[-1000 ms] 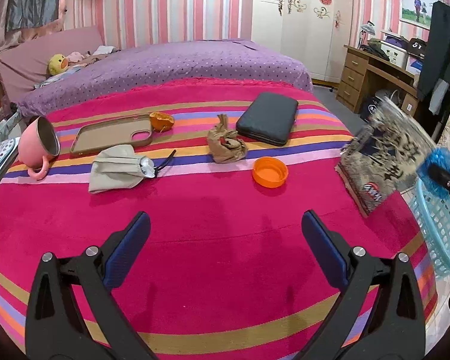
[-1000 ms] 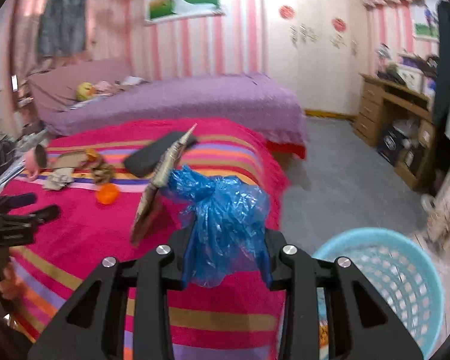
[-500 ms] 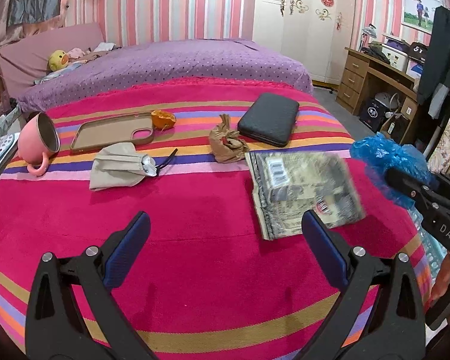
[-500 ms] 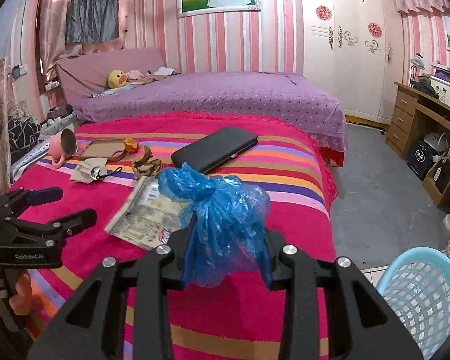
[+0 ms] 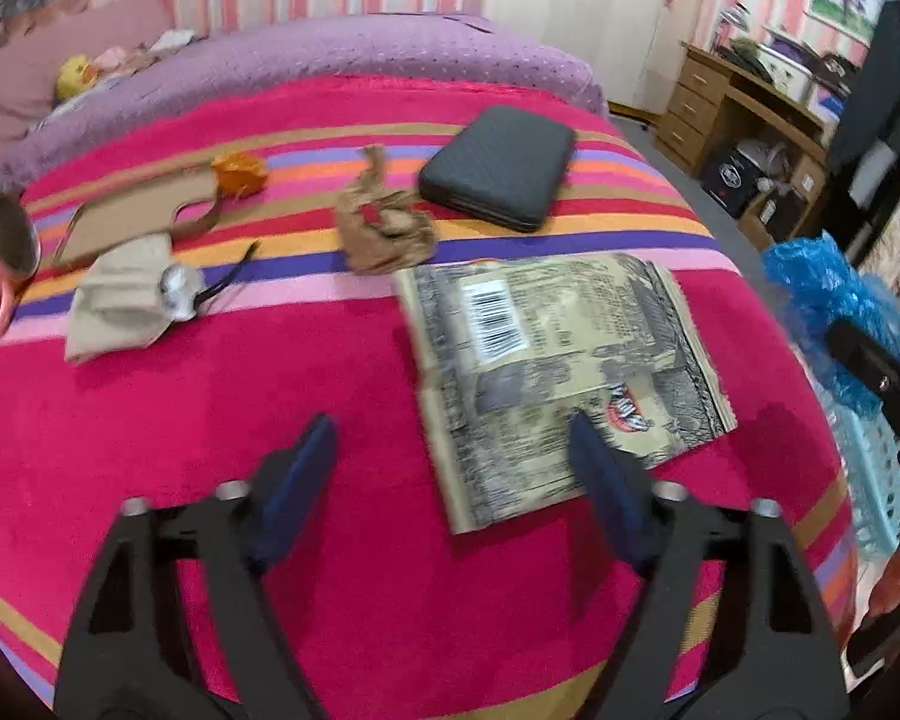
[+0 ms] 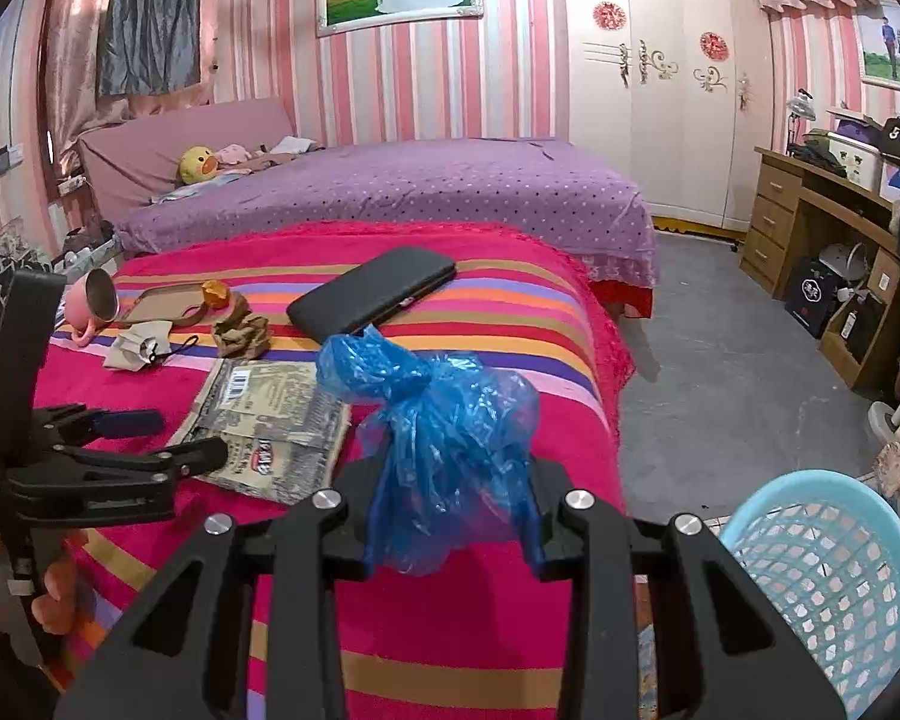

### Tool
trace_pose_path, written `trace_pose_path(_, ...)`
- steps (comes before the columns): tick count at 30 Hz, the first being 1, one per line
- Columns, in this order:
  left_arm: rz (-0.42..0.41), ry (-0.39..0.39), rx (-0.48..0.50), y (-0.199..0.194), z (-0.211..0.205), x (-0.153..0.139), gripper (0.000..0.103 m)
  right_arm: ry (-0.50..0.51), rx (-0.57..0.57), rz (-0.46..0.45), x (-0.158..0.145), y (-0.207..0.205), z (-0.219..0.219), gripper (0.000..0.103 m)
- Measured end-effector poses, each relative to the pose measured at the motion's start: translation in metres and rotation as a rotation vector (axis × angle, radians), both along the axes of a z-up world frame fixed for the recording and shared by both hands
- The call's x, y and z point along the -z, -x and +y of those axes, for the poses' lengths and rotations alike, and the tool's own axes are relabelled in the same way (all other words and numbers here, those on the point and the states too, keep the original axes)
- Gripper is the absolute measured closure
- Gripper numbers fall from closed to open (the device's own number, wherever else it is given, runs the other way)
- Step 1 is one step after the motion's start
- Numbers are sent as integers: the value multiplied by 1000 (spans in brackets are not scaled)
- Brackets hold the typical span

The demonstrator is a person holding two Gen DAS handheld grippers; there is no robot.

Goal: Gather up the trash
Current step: 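Grasp the printed paper packet with the left tool while the right tool holds the blue bag, then carry packet and blue bag over the basket and open both tools to drop them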

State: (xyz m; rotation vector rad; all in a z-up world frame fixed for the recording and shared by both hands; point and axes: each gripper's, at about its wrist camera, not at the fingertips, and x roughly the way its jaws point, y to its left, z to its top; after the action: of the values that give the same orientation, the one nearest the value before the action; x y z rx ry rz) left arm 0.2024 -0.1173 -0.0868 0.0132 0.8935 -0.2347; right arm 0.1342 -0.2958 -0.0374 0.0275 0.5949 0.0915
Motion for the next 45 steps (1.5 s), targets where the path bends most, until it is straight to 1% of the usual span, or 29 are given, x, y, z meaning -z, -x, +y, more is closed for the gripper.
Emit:
trace_pose_path(1,-4,-8,8,0,-3,0,46,-1,4,-1,0,1,-3,69)
trace_pose_path(2,-11,-15,22,1,-7,-1,58,-1,7,-2,-1,2,-5,69)
trace_pose_path(4,-28,-45,34,4,-14,-2,69,-4,18,-7,-2,4,-11,69)
trace_pose_path(5,-37,-59,40,6,-16,-2,81,-6,23,-9,-3,5,-13,69)
trace_pose_path(6,-41,-62,47,8,-18,-3,90,-8,28,-11,-4,6,-16,69)
trace_pose_path(8,-52,-59,51,11,-18,-4,103,-15,39,-16,-4,8,-21,69)
trace_pose_path(10,-72,-57,49,14,-16,-8,103,-16,46,-21,-6,10,-26,69)
trace_pose_path(12,-113,-56,48,21,-14,-16,103,-18,52,-28,-7,12,-29,69)
trace_pose_path(16,-165,-13,58,32,-10,-34,103,-17,70,-38,-8,15,-37,69)
trace_pose_path(19,-205,-3,60,41,-11,-49,103,-14,87,-47,-10,19,-43,69)
trace_pose_path(23,-233,21,61,51,-17,-63,103,-12,116,-64,-16,27,-59,69)
trace_pose_path(26,-252,25,69,58,-29,-74,103,-18,157,-73,-19,37,-80,69)
trace_pose_path(31,-280,28,110,73,-58,-86,103,-27,231,-91,-21,55,-118,69)
trace_pose_path(35,-296,81,153,88,-88,-101,103,-29,283,-103,-22,73,-147,69)
trace_pose_path(38,-303,95,197,101,-115,-107,103,-42,325,-111,-22,85,-169,69)
trace_pose_path(41,-296,110,234,110,-140,-106,103,-43,367,-111,-20,96,-190,69)
trace_pose_path(45,-259,111,288,119,-183,-90,103,-28,409,-89,-12,110,-214,69)
